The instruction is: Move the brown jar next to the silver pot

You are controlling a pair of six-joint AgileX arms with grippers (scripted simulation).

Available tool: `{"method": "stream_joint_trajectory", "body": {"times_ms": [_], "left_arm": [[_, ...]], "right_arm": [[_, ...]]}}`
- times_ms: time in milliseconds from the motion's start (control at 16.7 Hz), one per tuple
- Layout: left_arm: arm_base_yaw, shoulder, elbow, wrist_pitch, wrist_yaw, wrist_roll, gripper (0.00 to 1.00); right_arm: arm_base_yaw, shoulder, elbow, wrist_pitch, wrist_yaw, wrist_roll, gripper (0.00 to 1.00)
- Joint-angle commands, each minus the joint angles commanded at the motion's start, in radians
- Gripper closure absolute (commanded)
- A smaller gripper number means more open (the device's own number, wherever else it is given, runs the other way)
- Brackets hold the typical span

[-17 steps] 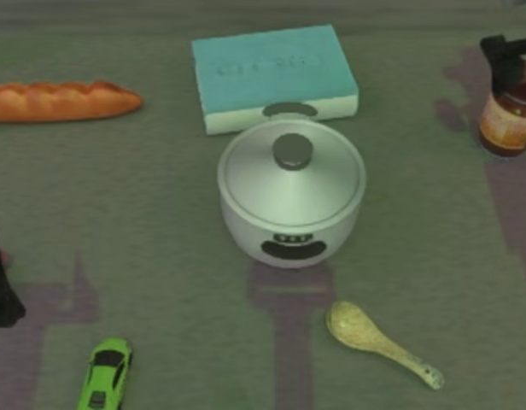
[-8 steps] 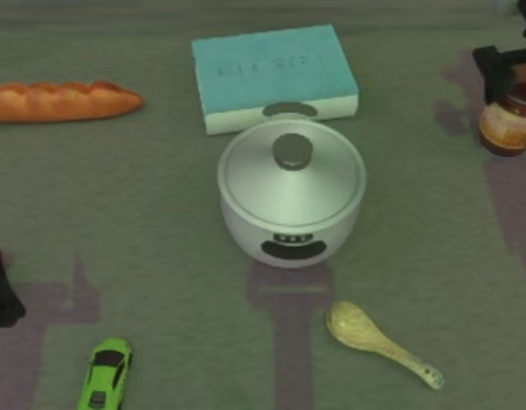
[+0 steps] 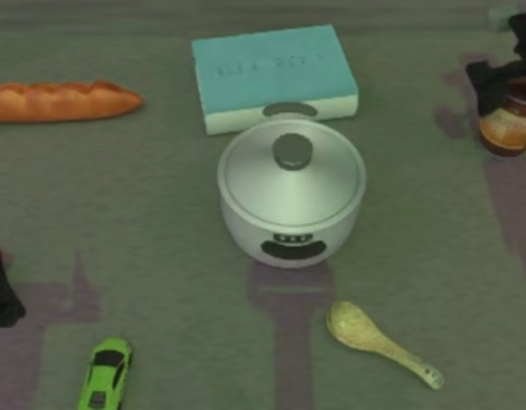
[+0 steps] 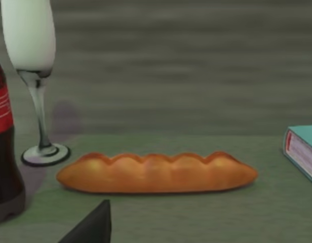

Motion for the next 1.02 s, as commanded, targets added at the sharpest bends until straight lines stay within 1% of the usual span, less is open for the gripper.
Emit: {"method": "stream_joint_trajectory", "body": {"times_ms": [720,780,1020], "left_arm": [[0.000,0.000,0.000,0.000,0.000,0.000,0.00],[0.000,0.000,0.000,0.000,0.000,0.000,0.00],[0.000,0.000,0.000,0.000,0.000,0.000,0.00]], "right_arm": [[0.000,0.000,0.000,0.000,0.000,0.000,0.98],[0.000,0.000,0.000,0.000,0.000,0.000,1.00],[0.000,0.000,0.000,0.000,0.000,0.000,1.00]]}}
